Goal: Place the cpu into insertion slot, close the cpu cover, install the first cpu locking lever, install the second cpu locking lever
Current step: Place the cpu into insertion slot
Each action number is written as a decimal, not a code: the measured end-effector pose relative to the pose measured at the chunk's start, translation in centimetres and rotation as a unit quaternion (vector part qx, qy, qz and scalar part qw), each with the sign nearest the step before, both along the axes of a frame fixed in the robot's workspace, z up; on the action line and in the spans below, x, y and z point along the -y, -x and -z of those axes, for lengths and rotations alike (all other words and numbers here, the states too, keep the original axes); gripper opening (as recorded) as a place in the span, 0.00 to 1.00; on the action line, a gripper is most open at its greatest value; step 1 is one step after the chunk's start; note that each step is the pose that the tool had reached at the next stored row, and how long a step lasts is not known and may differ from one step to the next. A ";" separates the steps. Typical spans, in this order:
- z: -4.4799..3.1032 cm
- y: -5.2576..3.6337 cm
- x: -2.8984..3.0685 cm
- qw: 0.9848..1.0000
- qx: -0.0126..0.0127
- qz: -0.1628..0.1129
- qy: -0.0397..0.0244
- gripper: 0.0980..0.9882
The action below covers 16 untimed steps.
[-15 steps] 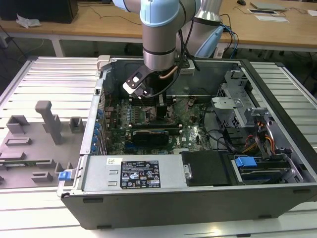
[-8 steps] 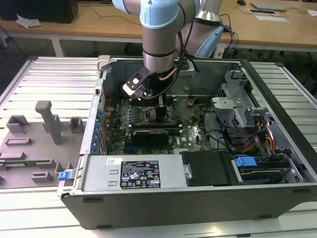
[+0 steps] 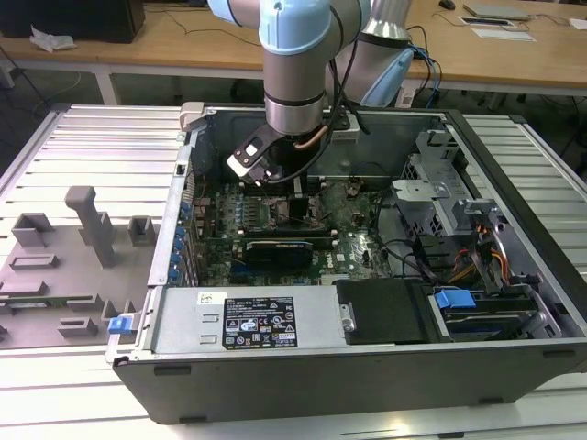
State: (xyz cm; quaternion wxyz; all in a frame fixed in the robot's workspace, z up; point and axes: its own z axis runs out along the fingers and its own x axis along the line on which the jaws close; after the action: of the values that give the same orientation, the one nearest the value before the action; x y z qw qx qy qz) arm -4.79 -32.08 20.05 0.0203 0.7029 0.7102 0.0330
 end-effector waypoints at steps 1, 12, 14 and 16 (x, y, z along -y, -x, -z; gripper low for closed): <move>0.00 0.00 0.00 1.000 0.000 0.000 0.000 0.49; 0.01 0.26 0.00 1.000 0.001 0.000 0.000 0.64; 0.00 0.71 0.00 1.000 0.004 0.000 0.000 0.64; 0.00 1.22 0.00 1.000 0.008 0.000 0.000 0.64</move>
State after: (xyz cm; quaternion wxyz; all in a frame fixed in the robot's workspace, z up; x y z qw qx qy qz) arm -6.01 -32.08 20.05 0.0258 0.7027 0.7100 0.0384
